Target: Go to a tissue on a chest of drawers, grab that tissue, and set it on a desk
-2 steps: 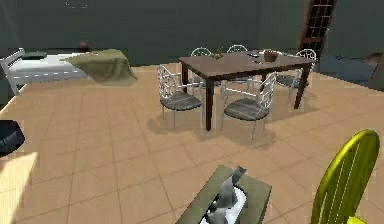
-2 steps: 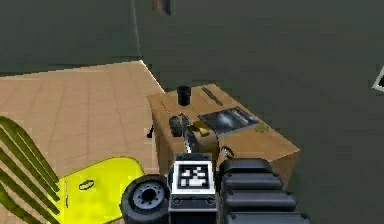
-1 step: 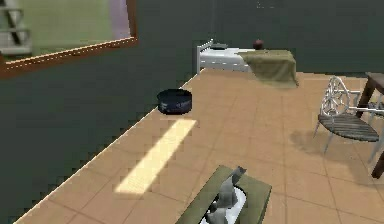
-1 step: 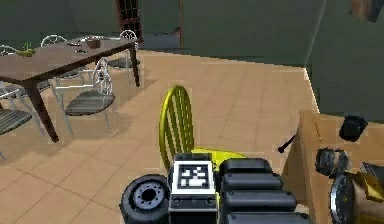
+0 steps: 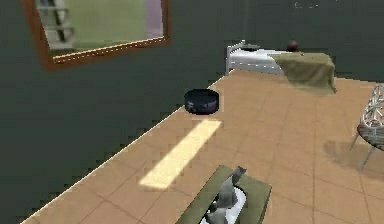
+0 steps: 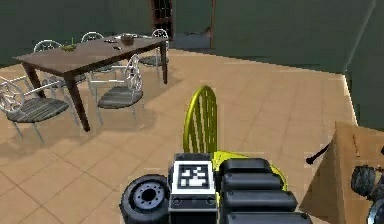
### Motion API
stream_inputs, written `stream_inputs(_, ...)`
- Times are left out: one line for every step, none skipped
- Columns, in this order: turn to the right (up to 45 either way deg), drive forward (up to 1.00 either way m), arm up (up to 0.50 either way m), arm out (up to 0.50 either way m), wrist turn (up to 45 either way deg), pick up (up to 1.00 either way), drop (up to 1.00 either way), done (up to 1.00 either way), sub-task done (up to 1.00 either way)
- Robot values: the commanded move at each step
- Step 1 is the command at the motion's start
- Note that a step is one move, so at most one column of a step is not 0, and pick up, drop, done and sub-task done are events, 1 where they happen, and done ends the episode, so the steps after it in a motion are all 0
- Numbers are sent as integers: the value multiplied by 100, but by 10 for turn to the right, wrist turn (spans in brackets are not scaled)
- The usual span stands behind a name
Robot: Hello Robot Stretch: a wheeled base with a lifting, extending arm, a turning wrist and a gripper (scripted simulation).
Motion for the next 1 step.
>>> stream_inputs(450,0,0,0,0,0,0,0,0)
